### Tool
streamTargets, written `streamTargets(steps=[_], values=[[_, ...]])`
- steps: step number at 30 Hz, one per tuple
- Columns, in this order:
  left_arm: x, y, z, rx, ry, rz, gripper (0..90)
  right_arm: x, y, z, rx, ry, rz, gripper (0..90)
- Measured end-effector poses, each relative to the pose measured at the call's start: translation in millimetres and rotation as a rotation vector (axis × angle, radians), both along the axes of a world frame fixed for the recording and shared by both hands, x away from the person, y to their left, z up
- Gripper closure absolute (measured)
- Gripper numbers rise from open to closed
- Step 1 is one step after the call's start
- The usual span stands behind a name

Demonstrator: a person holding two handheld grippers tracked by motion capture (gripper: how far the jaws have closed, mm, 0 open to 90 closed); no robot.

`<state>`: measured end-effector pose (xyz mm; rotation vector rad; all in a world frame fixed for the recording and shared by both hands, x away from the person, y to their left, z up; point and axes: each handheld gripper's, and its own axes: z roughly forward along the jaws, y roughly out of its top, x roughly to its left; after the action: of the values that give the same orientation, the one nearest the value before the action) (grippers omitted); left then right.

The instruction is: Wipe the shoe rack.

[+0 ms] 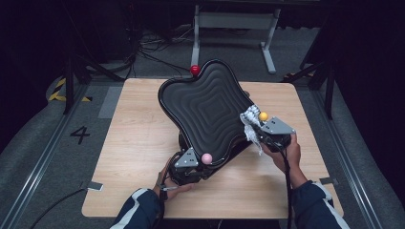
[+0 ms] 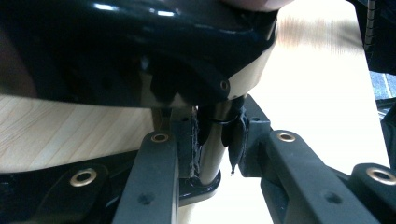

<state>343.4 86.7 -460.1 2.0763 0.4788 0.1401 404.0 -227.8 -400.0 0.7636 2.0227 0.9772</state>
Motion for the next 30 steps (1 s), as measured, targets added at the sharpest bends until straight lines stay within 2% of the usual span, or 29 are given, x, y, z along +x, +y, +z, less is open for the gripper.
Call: streamTargets(steps=[1,4,10,13,19,22,25,30], values=[[0.2,0.2,-0.2,-0.001,0.001,-0.002,73.4,0.1,-1.2,-0.1,0.008,0.003,-0.001,81.9],[0.7,0.6,-0.3,-0.002,0.003,-0.005,73.4,-1.6,1.4,0.1,-0.012,-0.004,-0.005,82.0],[1.0,0.8,-0.6,-0.002,0.003,-0.005,73.3,-5.1,5.5,1.6,0.003,0.005,0.04,81.9],[1.1,0.7,-0.7,-0.002,0.002,-0.005,73.4,-9.0,13.2,2.6,-0.002,0.011,0.066,82.0],[1.1,1.2,-0.5,0.001,0.003,-0.005,73.3,-16.1,29.4,3.2,-0.028,-0.009,0.109,82.0],[1.0,1.0,-0.6,0.001,0.003,-0.005,73.3,-16.7,33.8,3.1,-0.021,-0.007,0.121,82.1],[0.9,0.9,-0.4,0.002,0.003,-0.003,73.4,-16.1,36.8,3.9,-0.009,0.005,0.138,82.0],[0.7,0.9,-0.6,0.001,0.002,-0.002,73.4,-14.9,46.0,7.5,0.005,0.035,0.21,81.8]])
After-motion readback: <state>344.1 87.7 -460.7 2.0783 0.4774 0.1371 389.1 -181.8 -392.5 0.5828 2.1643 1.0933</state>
